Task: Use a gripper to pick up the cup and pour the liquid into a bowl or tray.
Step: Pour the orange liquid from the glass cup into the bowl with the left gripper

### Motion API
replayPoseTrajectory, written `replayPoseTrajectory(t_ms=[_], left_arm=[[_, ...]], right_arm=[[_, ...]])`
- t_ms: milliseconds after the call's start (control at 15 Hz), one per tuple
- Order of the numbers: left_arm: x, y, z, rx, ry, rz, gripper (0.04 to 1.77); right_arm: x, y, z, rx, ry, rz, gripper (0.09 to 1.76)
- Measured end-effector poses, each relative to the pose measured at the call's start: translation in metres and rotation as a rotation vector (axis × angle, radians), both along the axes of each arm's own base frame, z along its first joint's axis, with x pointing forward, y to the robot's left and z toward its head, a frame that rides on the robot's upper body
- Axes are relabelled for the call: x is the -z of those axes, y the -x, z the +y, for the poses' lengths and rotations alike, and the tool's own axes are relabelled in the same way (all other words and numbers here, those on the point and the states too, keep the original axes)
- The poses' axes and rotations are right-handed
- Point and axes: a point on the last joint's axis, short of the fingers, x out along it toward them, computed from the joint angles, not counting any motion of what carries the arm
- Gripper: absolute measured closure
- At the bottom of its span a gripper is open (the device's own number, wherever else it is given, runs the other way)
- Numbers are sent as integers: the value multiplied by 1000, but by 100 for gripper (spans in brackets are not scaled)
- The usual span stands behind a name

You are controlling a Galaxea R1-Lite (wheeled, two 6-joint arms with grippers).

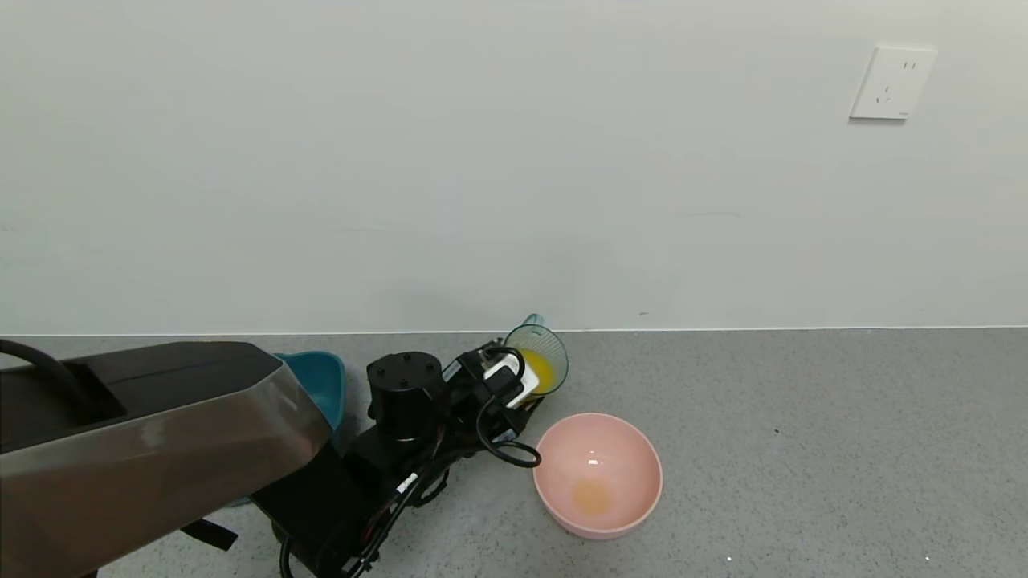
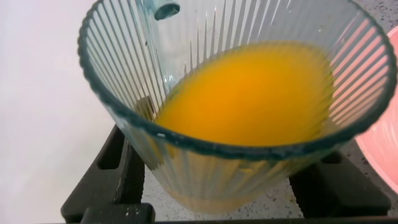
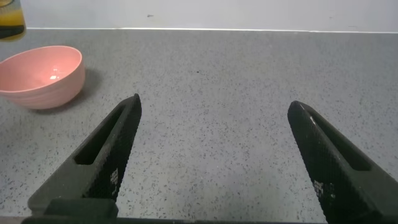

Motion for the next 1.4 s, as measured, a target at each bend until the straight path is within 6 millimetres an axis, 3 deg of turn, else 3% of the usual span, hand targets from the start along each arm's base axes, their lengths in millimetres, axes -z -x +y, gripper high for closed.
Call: replayPoseTrajectory(t_ms=[1400], left_arm=[[-2,2,-4,33,-160,-103,52]], right_arm=[[0,0,0,0,0,0,14]])
